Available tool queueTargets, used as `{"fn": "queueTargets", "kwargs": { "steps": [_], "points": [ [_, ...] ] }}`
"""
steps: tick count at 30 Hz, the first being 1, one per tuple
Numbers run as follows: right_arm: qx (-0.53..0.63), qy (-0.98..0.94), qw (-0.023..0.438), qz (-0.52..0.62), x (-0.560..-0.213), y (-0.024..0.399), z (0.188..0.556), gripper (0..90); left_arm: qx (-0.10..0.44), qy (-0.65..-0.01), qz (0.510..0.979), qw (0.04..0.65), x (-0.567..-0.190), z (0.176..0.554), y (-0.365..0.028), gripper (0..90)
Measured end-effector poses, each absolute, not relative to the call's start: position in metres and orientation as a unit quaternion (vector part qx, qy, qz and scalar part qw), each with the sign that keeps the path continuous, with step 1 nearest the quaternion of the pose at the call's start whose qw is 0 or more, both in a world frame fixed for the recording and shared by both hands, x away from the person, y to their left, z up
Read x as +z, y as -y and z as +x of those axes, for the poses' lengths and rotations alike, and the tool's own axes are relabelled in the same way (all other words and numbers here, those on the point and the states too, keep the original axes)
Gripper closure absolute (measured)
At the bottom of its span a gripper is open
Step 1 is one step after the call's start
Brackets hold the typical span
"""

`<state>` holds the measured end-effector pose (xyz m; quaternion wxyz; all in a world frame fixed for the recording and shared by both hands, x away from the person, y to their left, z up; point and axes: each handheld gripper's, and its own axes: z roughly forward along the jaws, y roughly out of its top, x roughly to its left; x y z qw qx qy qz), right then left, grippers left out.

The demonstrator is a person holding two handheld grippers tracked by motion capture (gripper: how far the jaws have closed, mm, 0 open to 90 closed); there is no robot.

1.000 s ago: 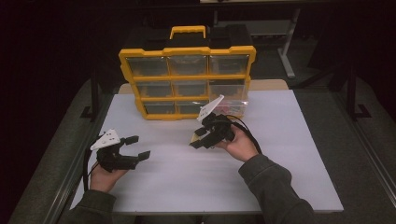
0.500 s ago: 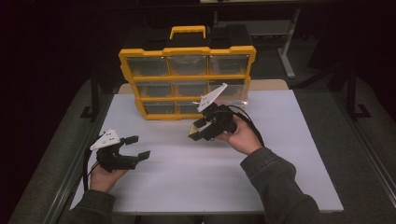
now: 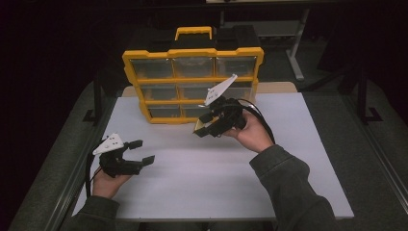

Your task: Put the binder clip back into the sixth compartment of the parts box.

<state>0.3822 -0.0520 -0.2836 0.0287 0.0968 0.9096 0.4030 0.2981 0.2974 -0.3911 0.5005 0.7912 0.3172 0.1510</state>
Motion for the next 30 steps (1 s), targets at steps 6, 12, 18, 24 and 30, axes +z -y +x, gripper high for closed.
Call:
{"fn": "queueTargets", "kwargs": {
  "steps": [6, 12, 18, 24, 30],
  "points": [
    [0.404, -0.909, 0.033, 0.096, -0.273, 0.053, 0.384, 48.3, 0.150, -0.318, 0.791, 0.501, -0.391, 0.298, -0.298, 20.1],
    [0.406, -0.908, 0.033, 0.097, -0.262, 0.054, 0.386, 48.3, 0.150, -0.318, 0.791, 0.501, -0.391, 0.298, -0.298, 20.1],
    [0.412, -0.905, 0.040, 0.099, -0.248, 0.058, 0.391, 48.3, 0.148, -0.321, 0.787, 0.506, -0.391, 0.298, -0.297, 20.1],
    [0.411, -0.905, 0.049, 0.099, -0.236, 0.060, 0.394, 48.4, 0.150, -0.320, 0.787, 0.506, -0.391, 0.298, -0.298, 20.1],
    [0.414, -0.902, 0.055, 0.107, -0.226, 0.065, 0.397, 48.3, 0.149, -0.323, 0.786, 0.507, -0.391, 0.298, -0.298, 20.1]
  ]
}}
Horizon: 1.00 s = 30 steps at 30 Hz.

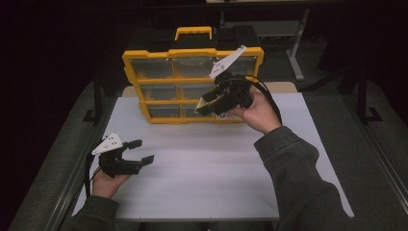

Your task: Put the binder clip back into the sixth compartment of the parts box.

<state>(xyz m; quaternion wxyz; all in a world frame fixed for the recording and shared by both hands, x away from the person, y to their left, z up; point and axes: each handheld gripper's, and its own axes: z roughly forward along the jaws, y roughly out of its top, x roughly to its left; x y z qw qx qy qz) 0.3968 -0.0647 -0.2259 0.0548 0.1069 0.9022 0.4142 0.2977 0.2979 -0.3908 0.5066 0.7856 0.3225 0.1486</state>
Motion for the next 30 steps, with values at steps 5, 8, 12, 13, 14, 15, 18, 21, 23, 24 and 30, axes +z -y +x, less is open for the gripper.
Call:
{"fn": "queueTargets", "kwargs": {
  "steps": [5, 8, 12, 13, 14, 15, 18, 21, 23, 24, 30],
  "points": [
    [0.415, -0.901, 0.060, 0.112, -0.220, 0.070, 0.400, 48.3, 0.150, -0.321, 0.786, 0.507, -0.391, 0.298, -0.298, 20.1],
    [0.415, -0.900, 0.062, 0.117, -0.216, 0.075, 0.403, 48.3, 0.148, -0.322, 0.786, 0.507, -0.391, 0.298, -0.298, 20.1],
    [0.415, -0.899, 0.066, 0.124, -0.212, 0.079, 0.406, 48.3, 0.148, -0.323, 0.786, 0.507, -0.391, 0.298, -0.298, 20.1],
    [0.413, -0.899, 0.066, 0.126, -0.211, 0.080, 0.406, 48.4, 0.149, -0.321, 0.786, 0.506, -0.391, 0.298, -0.298, 20.1],
    [0.413, -0.900, 0.069, 0.126, -0.210, 0.081, 0.407, 48.3, 0.149, -0.321, 0.786, 0.506, -0.391, 0.298, -0.298, 20.1],
    [0.412, -0.900, 0.069, 0.128, -0.210, 0.082, 0.407, 48.3, 0.149, -0.321, 0.786, 0.507, -0.391, 0.298, -0.298, 20.1],
    [0.412, -0.899, 0.073, 0.132, -0.207, 0.085, 0.410, 48.3, 0.150, -0.321, 0.786, 0.507, -0.391, 0.298, -0.298, 20.1],
    [0.411, -0.898, 0.075, 0.138, -0.206, 0.088, 0.411, 48.3, 0.148, -0.323, 0.785, 0.507, -0.391, 0.298, -0.298, 20.1],
    [0.408, -0.898, 0.075, 0.145, -0.205, 0.091, 0.412, 48.4, 0.148, -0.322, 0.785, 0.507, -0.391, 0.298, -0.298, 20.1],
    [0.408, -0.898, 0.077, 0.143, -0.205, 0.092, 0.413, 48.3, 0.149, -0.322, 0.786, 0.507, -0.391, 0.298, -0.298, 20.1],
    [0.408, -0.896, 0.082, 0.155, -0.203, 0.100, 0.418, 48.3, 0.148, -0.323, 0.784, 0.509, -0.391, 0.298, -0.298, 20.1]
  ]
}}
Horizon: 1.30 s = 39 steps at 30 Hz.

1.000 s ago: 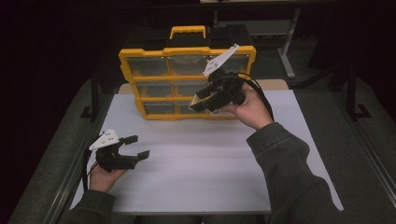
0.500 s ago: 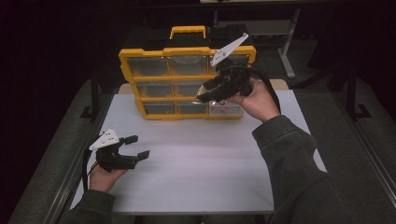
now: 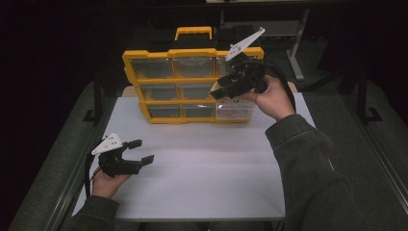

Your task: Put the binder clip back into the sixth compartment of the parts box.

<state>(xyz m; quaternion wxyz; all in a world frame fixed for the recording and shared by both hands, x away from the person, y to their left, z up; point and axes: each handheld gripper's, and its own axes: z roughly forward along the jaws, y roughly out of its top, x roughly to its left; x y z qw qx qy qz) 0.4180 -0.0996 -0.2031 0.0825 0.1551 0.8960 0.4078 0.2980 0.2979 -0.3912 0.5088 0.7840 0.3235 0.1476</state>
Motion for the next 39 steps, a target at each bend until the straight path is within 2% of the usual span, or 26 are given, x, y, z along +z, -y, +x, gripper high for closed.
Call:
{"fn": "queueTargets", "kwargs": {
  "steps": [28, 39],
  "points": [
    [0.388, -0.891, 0.086, 0.217, -0.214, 0.123, 0.436, 48.3, 0.150, -0.322, 0.784, 0.510, -0.391, 0.298, -0.298, 20.1],
    [0.366, -0.898, 0.091, 0.226, -0.232, 0.126, 0.448, 48.3, 0.149, -0.321, 0.788, 0.504, -0.391, 0.298, -0.300, 20.1]
  ]
}}
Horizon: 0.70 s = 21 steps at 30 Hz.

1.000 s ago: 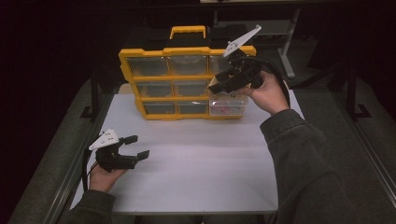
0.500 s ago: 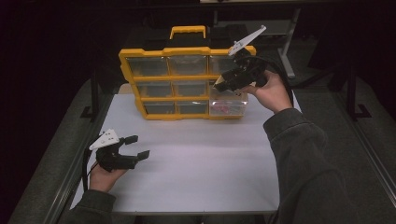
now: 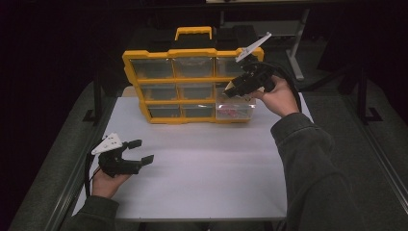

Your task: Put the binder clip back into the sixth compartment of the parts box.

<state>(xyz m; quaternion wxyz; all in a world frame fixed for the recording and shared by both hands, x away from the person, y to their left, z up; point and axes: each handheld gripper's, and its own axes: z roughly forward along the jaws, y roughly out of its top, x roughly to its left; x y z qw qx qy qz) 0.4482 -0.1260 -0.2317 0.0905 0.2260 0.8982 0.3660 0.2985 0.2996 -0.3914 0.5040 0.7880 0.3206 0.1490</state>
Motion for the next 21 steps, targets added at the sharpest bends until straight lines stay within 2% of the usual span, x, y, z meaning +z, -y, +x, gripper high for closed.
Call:
{"fn": "queueTargets", "kwargs": {
  "steps": [21],
  "points": [
    [0.344, -0.903, 0.089, 0.242, -0.256, 0.126, 0.464, 48.3, 0.149, -0.320, 0.787, 0.505, -0.391, 0.298, -0.300, 20.1]
  ]
}}
